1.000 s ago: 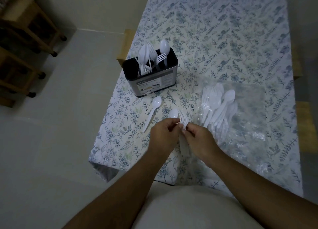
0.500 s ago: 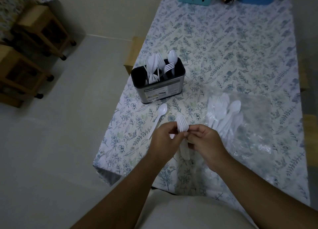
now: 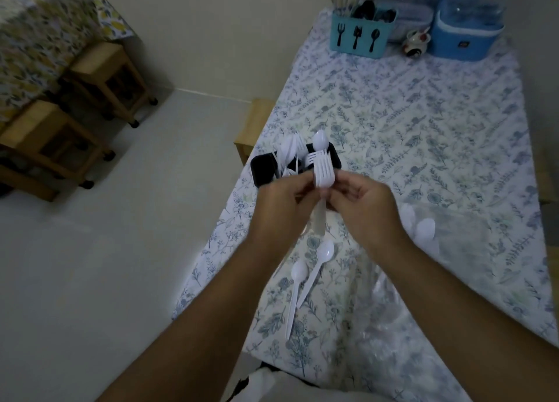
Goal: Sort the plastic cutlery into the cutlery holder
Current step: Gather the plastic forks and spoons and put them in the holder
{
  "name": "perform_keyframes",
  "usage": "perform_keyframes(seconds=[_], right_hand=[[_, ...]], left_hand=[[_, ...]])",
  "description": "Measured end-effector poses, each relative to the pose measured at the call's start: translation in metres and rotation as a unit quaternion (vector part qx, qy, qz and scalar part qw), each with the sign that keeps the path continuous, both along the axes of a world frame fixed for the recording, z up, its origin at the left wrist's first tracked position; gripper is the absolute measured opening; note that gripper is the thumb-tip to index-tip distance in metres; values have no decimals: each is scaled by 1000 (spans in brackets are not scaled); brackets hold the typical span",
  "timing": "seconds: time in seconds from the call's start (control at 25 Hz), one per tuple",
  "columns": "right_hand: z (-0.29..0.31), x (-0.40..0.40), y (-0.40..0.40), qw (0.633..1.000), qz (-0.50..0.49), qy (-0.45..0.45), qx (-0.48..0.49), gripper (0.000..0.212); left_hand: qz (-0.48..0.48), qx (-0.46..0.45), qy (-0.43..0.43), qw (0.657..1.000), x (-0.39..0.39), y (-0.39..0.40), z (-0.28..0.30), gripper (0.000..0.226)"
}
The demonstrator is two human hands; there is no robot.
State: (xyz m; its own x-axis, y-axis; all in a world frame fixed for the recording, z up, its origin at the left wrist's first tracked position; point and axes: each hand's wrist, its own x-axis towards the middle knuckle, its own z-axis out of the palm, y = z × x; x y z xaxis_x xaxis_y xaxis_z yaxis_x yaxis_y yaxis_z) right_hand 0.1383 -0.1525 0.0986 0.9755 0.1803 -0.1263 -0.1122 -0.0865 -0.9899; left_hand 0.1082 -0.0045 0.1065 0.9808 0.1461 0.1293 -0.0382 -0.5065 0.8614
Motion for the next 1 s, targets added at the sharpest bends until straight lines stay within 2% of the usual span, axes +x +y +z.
perform_keyframes(seconds=[0.12, 0.2, 0.32, 0.44, 0.52, 0.64, 0.72, 0.88, 1.0], right_hand=[[31, 40, 14, 997, -8, -78, -4, 31], [38, 57, 24, 995, -15, -102, -4, 27], [29, 75, 36, 994, -33, -107, -10, 24], [13, 84, 41, 994, -38, -104, -26, 22], [3, 87, 41, 993, -29, -101, -57, 22], [-8, 83, 38, 983, 2, -112, -148, 33], [-12, 80, 35, 974, 6, -123, -191, 37], [-11, 60, 26, 973, -31, -132, -185, 33], [-20, 34, 11, 981, -42, -92, -167, 28]], left_hand=[[10, 74, -73, 994, 40, 14, 31, 25], [23, 80, -90, 992, 58, 20, 39, 26], [50, -21, -65, 996, 73, 23, 36, 28], [57, -30, -36, 997, 78, 25, 23, 26], [48, -10, -9, 999, 80, 29, 18, 25], [37, 123, 43, 991, 82, 35, 18, 17], [36, 157, 67, 985, 81, 35, 26, 12], [47, 134, 32, 989, 56, 28, 36, 8], [91, 86, 7, 992, 17, 24, 13, 11]])
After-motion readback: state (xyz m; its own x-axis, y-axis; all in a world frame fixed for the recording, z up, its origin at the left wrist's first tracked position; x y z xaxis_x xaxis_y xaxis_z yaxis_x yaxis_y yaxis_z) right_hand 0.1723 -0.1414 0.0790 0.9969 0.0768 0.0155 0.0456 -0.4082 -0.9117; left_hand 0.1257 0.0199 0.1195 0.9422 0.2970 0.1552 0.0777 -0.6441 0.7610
